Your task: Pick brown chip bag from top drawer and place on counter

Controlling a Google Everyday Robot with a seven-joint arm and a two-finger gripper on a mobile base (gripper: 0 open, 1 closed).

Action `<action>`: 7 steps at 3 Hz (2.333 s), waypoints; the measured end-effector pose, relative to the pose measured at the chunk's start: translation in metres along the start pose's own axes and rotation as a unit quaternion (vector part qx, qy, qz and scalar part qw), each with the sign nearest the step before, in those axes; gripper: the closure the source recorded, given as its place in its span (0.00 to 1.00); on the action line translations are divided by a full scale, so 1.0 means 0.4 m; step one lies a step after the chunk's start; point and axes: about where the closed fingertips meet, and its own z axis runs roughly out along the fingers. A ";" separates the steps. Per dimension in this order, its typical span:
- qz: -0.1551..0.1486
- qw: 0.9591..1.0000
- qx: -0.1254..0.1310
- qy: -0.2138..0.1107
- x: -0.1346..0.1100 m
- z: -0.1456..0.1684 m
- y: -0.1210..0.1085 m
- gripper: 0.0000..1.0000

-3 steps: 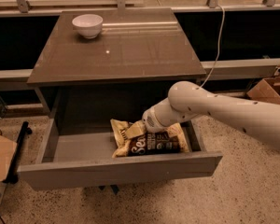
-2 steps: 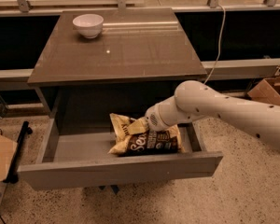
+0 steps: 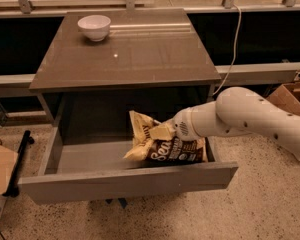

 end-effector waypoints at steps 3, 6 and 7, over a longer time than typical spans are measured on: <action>-0.122 0.963 0.234 -0.062 -0.343 -0.574 -0.193 1.00; -0.197 0.962 0.122 -0.140 -0.764 -0.282 -0.314 0.97; -0.215 0.955 0.084 -0.188 -0.883 -0.229 -0.281 0.75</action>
Offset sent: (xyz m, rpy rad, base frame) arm 0.0160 -0.1974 0.2773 -0.3627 -0.4733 -0.2598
